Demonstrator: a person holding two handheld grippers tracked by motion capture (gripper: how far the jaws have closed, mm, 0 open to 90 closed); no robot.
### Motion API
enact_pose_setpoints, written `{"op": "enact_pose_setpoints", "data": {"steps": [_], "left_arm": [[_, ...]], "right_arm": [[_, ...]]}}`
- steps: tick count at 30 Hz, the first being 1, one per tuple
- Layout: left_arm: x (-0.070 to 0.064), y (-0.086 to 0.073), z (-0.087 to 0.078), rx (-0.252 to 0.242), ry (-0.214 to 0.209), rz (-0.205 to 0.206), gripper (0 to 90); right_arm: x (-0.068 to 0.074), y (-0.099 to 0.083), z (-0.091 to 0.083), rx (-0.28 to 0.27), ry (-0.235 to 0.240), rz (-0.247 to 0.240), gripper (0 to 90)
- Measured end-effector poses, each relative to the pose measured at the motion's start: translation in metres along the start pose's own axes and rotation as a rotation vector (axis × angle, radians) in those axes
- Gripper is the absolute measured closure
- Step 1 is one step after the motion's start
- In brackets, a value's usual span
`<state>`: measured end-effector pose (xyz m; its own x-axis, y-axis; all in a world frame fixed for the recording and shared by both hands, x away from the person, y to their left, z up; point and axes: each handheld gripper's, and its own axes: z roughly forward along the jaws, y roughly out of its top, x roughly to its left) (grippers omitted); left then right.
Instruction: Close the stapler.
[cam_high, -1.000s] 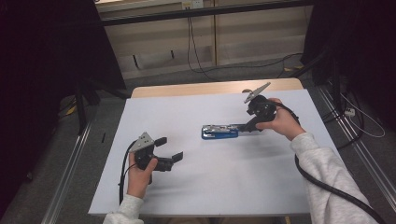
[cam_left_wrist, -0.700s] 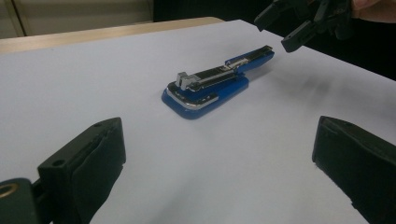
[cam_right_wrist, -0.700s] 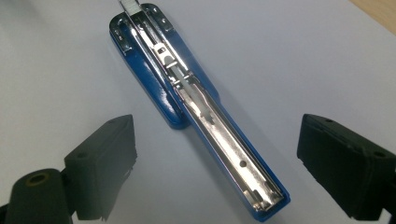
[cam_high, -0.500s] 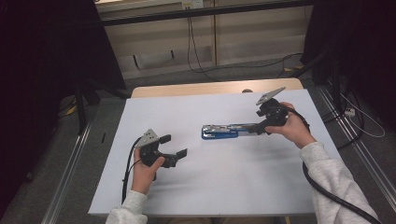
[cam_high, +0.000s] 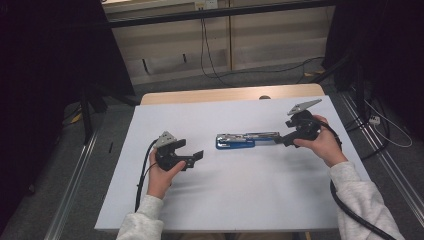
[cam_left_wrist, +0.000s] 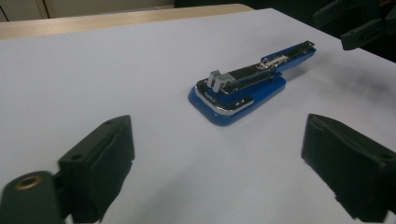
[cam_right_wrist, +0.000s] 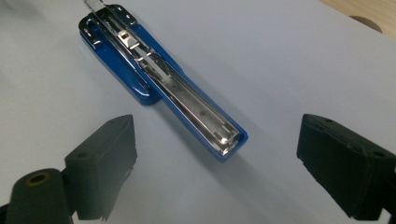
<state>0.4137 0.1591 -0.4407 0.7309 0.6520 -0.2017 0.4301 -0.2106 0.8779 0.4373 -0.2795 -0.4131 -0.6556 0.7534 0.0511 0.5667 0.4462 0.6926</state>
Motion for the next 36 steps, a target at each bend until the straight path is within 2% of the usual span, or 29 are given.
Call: {"op": "enact_pose_setpoints", "data": {"steps": [3, 4, 5, 6, 7, 8, 9, 10, 12, 13, 14, 15, 16, 17, 18, 20, 22, 24, 26, 27, 30, 33, 36], "left_arm": [[0.001, 0.003, 0.006, 0.007, 0.023, 0.007, 16.2], [0.002, 0.004, 0.011, 0.019, 0.032, 0.009, 20.1], [0.002, 0.005, 0.014, 0.035, 0.049, 0.018, 20.9], [0.002, 0.005, 0.014, 0.035, 0.049, 0.018, 23.5], [0.002, 0.007, 0.016, 0.052, 0.068, 0.035, 28.6], [0.001, 0.008, 0.018, 0.052, 0.076, 0.038, 28.6], [0.002, 0.01, 0.022, 0.037, 0.067, 0.014, 33.2], [0.002, 0.01, 0.022, 0.037, 0.067, 0.014, 38.9], [0.003, 0.011, 0.026, 0.056, 0.075, 0.012, 40.9], [0.004, 0.012, 0.03, 0.072, 0.063, 0.003, 46.9], [0.004, 0.012, 0.03, 0.072, 0.063, 0.003, 49.8], [0.004, 0.013, 0.033, 0.073, 0.059, -0.001, 51.9], [0.003, 0.013, 0.035, 0.082, 0.065, 0.004, 51.9], [0.004, 0.014, 0.039, 0.08, 0.059, -0.007, 57.4], [0.004, 0.014, 0.041, 0.08, 0.053, -0.013, 59.1], [0.005, 0.014, 0.043, 0.095, 0.059, -0.01, 62.2], [0.006, 0.015, 0.046, 0.103, 0.06, -0.009, 69.8], [0.007, 0.015, 0.05, 0.122, 0.063, -0.003, 71.6], [0.008, 0.016, 0.053, 0.133, 0.061, -0.003, 76.3], [0.008, 0.016, 0.056, 0.149, 0.06, -0.003, 80.7], [0.007, 0.016, 0.059, 0.165, 0.057, -0.006, 86.7], [0.006, 0.013, 0.066, 0.192, 0.042, -0.01, 89.6], [0.006, 0.011, 0.071, 0.201, 0.044, -0.007, 90.0]], "right_arm": [[-0.002, -0.003, -0.002, -0.01, -0.016, 0.011, 15.0], [-0.003, -0.005, -0.005, -0.032, -0.015, 0.027, 21.7], [-0.004, -0.007, -0.006, -0.038, -0.022, 0.033, 24.4], [-0.004, -0.007, -0.006, -0.038, -0.022, 0.033, 24.4], [-0.005, -0.009, -0.007, -0.04, -0.041, 0.043, 26.1], [-0.005, -0.009, -0.007, -0.04, -0.041, 0.043, 26.1], [-0.006, -0.012, -0.008, -0.03, -0.05, 0.059, 33.5], [-0.006, -0.012, -0.008, -0.03, -0.05, 0.059, 33.5], [-0.007, -0.015, -0.009, -0.033, -0.054, 0.077, 35.0], [-0.007, -0.017, -0.01, -0.042, -0.051, 0.084, 43.8], [-0.007, -0.017, -0.01, -0.042, -0.051, 0.084, 43.8], [-0.007, -0.019, -0.01, -0.043, -0.067, 0.089, 49.2], [-0.007, -0.019, -0.01, -0.043, -0.067, 0.089, 49.2], [-0.005, -0.02, -0.009, -0.037, -0.085, 0.08, 57.1], [-0.004, -0.021, -0.008, -0.029, -0.091, 0.072, 59.2], [-0.004, -0.022, -0.007, -0.022, -0.094, 0.067, 61.5], [-0.003, -0.025, -0.004, -0.009, -0.111, 0.065, 68.4], [-0.003, -0.026, -0.004, -0.01, -0.112, 0.074, 70.7], [-0.004, -0.029, -0.001, -0.006, -0.118, 0.087, 76.3], [-0.003, -0.031, 0.002, 0.013, -0.122, 0.081, 81.8], [-0.003, -0.032, 0.005, 0.029, -0.131, 0.073, 85.7], [-0.004, -0.036, 0.013, 0.038, -0.12, 0.068, 90.0], [-0.003, -0.037, 0.018, 0.052, -0.118, 0.077, 90.0]]}}
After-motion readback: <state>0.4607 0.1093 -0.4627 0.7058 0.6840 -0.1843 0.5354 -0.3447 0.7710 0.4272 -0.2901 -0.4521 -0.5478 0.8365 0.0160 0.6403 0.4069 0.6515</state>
